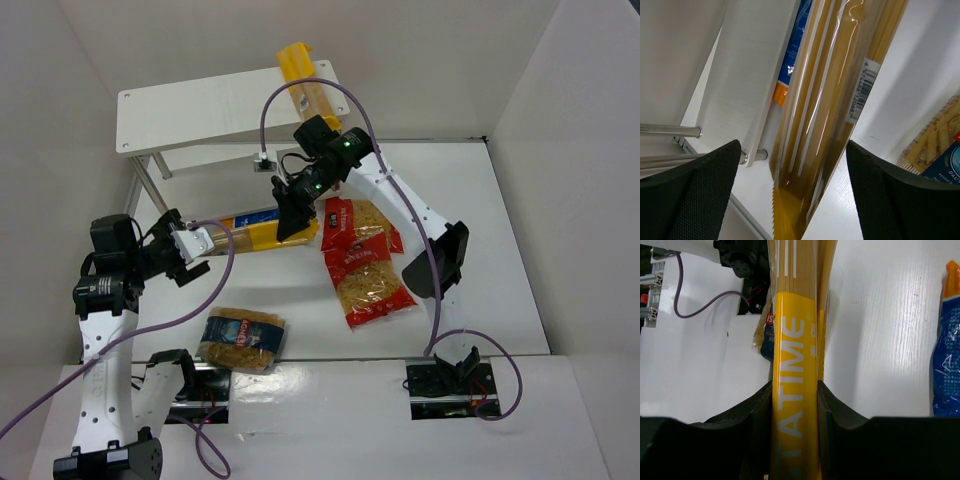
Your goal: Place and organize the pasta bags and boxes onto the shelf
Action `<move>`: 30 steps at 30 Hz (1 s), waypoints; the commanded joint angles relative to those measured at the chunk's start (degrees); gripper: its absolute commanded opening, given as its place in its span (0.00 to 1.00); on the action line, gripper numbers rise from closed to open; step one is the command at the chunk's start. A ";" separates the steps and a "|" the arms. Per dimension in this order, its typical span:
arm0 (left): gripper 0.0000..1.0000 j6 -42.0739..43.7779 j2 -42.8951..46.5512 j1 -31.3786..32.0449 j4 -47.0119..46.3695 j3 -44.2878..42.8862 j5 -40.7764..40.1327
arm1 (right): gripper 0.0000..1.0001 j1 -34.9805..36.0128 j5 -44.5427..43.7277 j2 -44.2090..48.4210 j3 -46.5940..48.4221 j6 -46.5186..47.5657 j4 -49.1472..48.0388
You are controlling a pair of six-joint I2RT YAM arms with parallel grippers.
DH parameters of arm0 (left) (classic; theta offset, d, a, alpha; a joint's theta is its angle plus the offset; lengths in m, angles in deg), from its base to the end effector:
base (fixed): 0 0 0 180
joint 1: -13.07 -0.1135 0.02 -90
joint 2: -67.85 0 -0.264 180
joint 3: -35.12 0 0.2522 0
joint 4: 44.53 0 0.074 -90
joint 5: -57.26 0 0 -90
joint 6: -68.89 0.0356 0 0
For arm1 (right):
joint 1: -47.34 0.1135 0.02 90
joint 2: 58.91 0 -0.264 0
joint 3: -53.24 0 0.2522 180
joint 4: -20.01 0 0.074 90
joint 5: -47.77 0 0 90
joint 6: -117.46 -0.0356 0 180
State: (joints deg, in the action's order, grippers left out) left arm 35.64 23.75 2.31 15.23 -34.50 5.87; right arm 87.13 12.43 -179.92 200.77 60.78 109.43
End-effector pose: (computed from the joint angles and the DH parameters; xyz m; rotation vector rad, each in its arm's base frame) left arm 0.1438 0.0047 0.3486 1.1181 1.6896 0.0054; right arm 0.3078 0.2942 0.3682 -1.6953 1.7768 1.2906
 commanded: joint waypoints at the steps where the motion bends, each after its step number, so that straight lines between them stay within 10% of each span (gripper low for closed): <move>1: 0.91 0.99 0.33 0.22 -1.79 0.40 1.82 | 0.00 1.08 9.24 0.60 7.10 -0.88 -1.65; 26: 0.86 5.12 -1.26 1.27 -1.26 0.40 1.91 | 0.00 5.91 9.33 -7.40 17.74 -5.10 -1.65; 30: 0.55 5.74 -1.26 1.27 -1.26 0.40 1.39 | 0.00 6.44 9.86 -7.40 18.89 -5.11 -1.65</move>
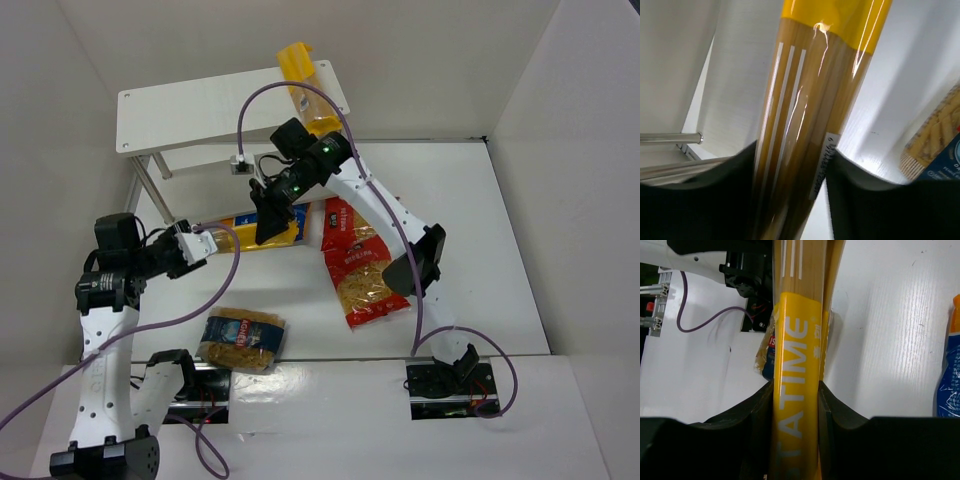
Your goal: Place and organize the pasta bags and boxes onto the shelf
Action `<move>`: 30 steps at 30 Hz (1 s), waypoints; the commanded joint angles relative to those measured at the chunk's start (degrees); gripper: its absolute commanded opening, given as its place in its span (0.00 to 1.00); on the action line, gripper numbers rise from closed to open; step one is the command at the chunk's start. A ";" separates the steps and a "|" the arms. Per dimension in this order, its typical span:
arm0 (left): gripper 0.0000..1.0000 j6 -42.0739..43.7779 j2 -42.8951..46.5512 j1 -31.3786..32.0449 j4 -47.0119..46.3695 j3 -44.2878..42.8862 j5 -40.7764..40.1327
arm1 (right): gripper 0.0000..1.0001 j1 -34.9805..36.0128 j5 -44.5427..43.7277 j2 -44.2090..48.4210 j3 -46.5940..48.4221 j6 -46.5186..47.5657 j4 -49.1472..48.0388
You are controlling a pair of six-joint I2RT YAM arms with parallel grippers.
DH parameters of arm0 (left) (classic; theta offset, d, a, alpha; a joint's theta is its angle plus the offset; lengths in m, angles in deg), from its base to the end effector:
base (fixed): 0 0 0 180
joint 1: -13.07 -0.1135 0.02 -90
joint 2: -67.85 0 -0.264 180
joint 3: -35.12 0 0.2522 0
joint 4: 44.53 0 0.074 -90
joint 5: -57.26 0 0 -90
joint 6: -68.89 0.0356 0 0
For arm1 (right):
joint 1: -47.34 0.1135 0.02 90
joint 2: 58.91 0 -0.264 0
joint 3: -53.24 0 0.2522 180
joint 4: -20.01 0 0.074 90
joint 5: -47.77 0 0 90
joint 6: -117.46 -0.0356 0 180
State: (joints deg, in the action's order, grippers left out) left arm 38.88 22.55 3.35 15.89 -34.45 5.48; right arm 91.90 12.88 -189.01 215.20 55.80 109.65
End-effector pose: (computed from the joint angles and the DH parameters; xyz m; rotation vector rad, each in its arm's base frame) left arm 0.1482 0.0030 0.3447 1.1808 1.6791 0.0120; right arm 0.3034 0.3398 0.3687 -1.7209 1.7197 1.3408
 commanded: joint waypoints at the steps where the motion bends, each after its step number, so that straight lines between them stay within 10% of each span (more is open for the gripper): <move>1: 0.46 2.50 -0.05 0.22 -1.92 0.35 1.77 | 0.00 1.68 9.40 1.70 4.47 -0.12 -1.87; 3: 0.00 1.28 -0.58 0.22 -1.92 0.35 1.16 | 0.00 2.20 9.40 1.70 4.47 -0.12 -1.87; 14: 0.00 -17.88 -2.16 0.22 -6.22 -7.29 -1.49 | 0.00 3.78 4.93 2.22 3.85 -2.31 -3.01; 17: 0.00 -21.74 -0.15 0.22 -7.98 -6.77 -0.34 | 0.33 4.31 3.52 2.74 3.32 -2.94 -3.62; 18: 0.00 -23.15 -0.14 0.22 -7.98 -6.77 -0.34 | 0.71 4.31 2.55 2.75 2.63 -3.46 -3.63; 20: 0.00 -24.30 -0.14 0.22 -7.98 -6.77 0.28 | 0.95 4.31 1.41 3.27 2.10 -4.16 -3.63; 30: 0.00 -24.92 1.00 0.22 -7.98 -5.71 0.28 | 0.99 4.31 -3.51 3.80 1.04 -7.50 -6.00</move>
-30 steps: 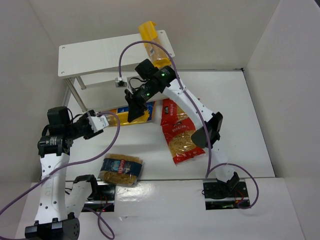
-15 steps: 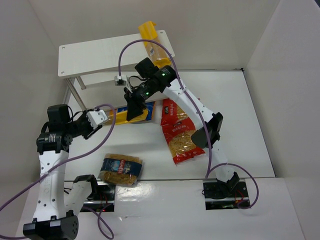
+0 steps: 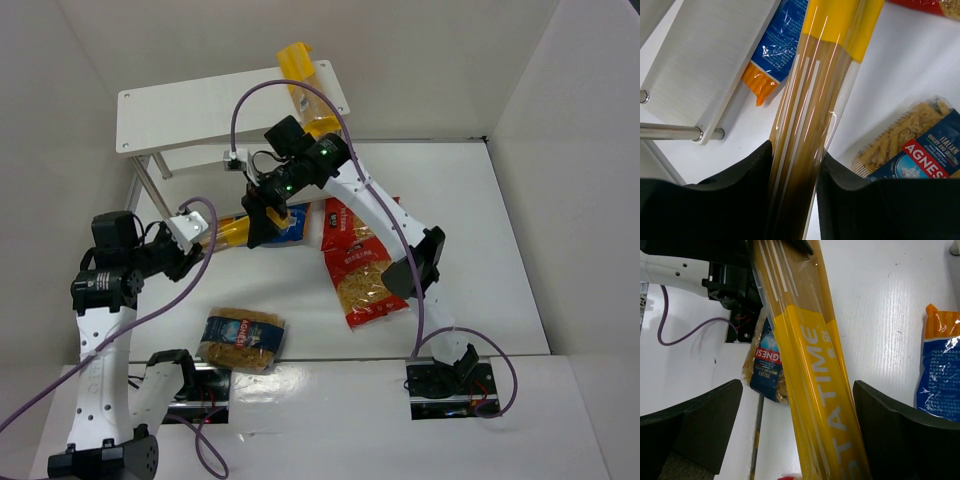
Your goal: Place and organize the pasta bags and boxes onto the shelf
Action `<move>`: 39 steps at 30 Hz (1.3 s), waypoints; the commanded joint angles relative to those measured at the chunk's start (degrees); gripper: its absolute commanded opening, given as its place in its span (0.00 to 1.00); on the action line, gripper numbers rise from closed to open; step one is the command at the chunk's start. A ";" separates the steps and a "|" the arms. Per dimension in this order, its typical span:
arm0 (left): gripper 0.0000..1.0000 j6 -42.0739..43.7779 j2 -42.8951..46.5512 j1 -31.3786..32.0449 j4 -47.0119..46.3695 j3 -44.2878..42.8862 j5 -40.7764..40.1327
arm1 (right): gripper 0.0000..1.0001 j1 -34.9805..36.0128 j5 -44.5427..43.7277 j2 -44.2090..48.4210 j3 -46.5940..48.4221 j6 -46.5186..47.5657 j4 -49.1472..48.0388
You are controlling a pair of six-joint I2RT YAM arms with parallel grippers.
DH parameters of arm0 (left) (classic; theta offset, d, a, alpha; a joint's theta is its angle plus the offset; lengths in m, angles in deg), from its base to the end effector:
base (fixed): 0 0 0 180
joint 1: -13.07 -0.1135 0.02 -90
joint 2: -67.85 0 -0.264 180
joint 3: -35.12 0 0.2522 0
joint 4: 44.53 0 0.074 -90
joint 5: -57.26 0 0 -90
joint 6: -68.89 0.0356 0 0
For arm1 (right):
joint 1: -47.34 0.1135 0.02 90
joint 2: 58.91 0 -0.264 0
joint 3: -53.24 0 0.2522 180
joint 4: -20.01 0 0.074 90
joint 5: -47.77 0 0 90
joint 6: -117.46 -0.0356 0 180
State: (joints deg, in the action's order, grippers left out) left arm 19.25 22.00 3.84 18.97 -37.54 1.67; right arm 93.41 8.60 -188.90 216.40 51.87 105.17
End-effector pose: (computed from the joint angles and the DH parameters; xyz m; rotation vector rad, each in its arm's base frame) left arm 0.1455 0.0033 0.3549 0.8632 1.9029 -0.1458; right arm 0.2994 0.3506 0.3777 -1.6851 1.7127 1.2600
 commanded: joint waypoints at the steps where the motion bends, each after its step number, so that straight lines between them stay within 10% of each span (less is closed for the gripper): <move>1: 0.00 -5.29 1.55 -0.26 -11.06 -2.63 4.08 | 0.99 2.80 -0.37 3.70 -0.16 -4.36 -3.26; 9: 0.00 -5.29 2.69 -0.26 -10.54 -2.63 4.08 | 0.99 -3.78 -15.40 6.33 -0.69 -10.87 -9.43; 22: 0.00 -3.54 1.02 -0.26 -7.29 -2.64 3.56 | 0.99 -5.72 -16.19 13.70 -12.28 -6.48 -8.64; 25: 0.35 -0.39 -1.51 -0.26 -3.79 -2.01 -1.01 | 0.99 -5.72 -19.17 19.48 -21.58 -4.46 -9.69; 28: 0.99 2.26 -8.08 -0.26 2.72 -5.61 -6.27 | 0.99 -5.72 -21.81 24.51 -33.01 -2.97 -12.06; 39: 1.00 3.15 -18.40 0.27 6.70 -5.54 -18.41 | 0.99 -18.98 -24.03 42.97 -63.26 -0.33 -16.38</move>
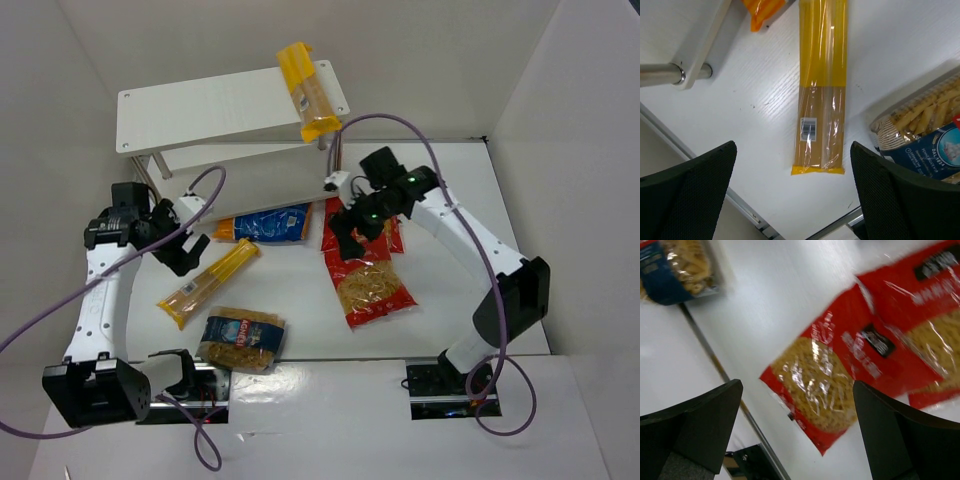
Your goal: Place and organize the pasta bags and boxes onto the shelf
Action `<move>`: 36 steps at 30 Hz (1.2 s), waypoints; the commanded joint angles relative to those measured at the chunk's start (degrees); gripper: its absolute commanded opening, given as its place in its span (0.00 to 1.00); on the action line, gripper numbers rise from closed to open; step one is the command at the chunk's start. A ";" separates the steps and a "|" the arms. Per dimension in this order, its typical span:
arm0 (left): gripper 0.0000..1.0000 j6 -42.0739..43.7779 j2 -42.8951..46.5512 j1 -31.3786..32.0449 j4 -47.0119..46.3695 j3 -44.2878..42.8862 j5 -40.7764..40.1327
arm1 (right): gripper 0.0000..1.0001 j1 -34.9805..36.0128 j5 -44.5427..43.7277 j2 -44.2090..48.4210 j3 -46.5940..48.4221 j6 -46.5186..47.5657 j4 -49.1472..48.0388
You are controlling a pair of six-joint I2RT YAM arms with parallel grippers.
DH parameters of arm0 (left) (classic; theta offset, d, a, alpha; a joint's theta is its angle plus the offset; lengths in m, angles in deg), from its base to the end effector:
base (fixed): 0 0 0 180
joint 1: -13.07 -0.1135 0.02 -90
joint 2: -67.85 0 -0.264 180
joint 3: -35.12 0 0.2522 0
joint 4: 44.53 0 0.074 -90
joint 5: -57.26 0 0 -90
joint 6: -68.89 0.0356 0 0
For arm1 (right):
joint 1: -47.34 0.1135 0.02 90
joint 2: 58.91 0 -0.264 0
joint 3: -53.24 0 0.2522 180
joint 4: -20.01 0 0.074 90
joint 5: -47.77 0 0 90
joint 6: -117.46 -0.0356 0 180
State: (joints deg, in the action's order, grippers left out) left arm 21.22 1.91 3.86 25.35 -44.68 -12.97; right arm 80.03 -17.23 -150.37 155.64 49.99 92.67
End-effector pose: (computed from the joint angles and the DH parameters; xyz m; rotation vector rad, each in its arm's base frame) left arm 0.2164 0.0229 0.3258 0.8279 2.3239 -0.0593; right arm 0.2651 0.1880 0.3317 -1.3438 2.2536 0.6369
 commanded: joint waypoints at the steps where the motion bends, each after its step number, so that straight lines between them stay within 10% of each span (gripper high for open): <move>1: 1.00 1.18 1.68 0.25 0.31 2.57 -5.25 | 0.99 -6.83 1.81 5.32 -4.16 1.56 -3.87; 24: 1.00 -7.08 -3.23 0.78 -4.17 11.72 -12.92 | 0.99 -12.65 1.81 13.68 -11.82 -1.08 -8.35; 36: 1.00 -15.16 -10.97 13.51 -13.04 13.92 -14.84 | 0.99 -12.65 1.29 13.15 -11.82 -1.61 -8.36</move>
State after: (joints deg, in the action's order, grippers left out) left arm 10.00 -8.05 15.29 15.69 -31.85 -26.94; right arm 67.70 -16.29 -137.82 143.84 49.13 86.87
